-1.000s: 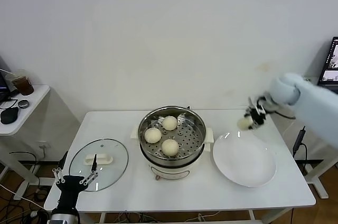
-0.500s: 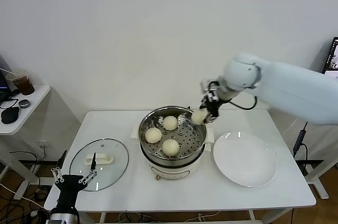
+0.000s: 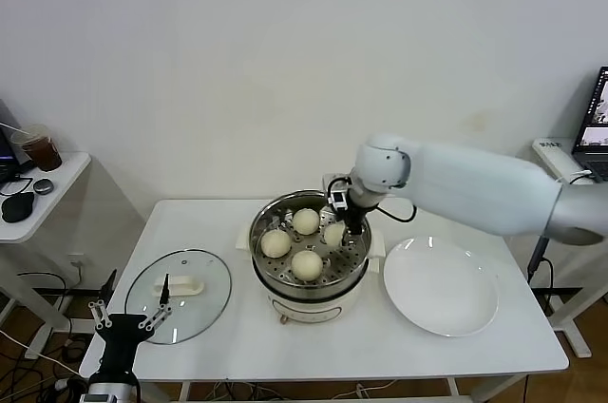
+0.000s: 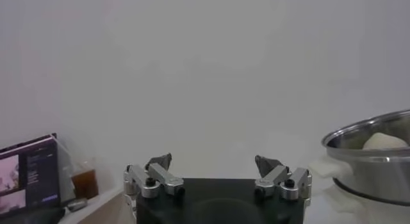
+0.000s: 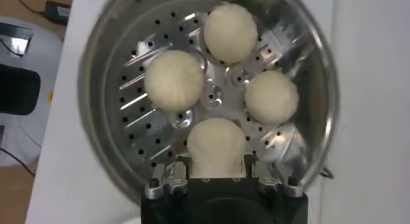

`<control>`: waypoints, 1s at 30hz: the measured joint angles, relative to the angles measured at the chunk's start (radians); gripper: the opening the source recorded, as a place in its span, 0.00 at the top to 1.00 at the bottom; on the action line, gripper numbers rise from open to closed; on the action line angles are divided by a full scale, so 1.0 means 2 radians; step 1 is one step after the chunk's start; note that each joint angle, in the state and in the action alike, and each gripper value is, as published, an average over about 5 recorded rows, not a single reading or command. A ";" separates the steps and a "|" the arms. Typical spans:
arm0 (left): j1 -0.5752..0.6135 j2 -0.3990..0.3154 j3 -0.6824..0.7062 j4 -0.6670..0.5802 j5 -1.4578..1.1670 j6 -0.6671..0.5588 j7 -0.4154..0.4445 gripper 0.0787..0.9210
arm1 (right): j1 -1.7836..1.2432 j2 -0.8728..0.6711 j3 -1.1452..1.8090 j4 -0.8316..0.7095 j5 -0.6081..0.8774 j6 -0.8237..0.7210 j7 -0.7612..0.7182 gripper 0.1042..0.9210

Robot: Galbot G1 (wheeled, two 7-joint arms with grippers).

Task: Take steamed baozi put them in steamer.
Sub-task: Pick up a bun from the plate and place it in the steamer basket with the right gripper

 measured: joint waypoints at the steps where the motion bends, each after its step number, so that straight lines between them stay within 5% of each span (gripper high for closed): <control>1: 0.000 0.000 0.000 0.000 0.000 0.000 0.000 0.12 | -0.005 0.003 0.002 -0.005 -0.003 0.000 0.001 0.51; 10: -0.001 -0.001 -0.001 0.002 0.000 0.000 0.000 0.12 | -0.028 0.020 0.017 -0.030 -0.016 -0.003 0.010 0.48; 21: -0.002 -0.003 0.001 0.001 0.000 0.000 0.000 0.12 | -0.017 0.003 0.022 -0.012 -0.006 -0.015 0.006 0.14; 30: -0.003 -0.002 0.005 0.001 0.000 0.001 -0.001 0.12 | -0.014 -0.058 0.065 0.048 0.015 -0.020 0.020 0.12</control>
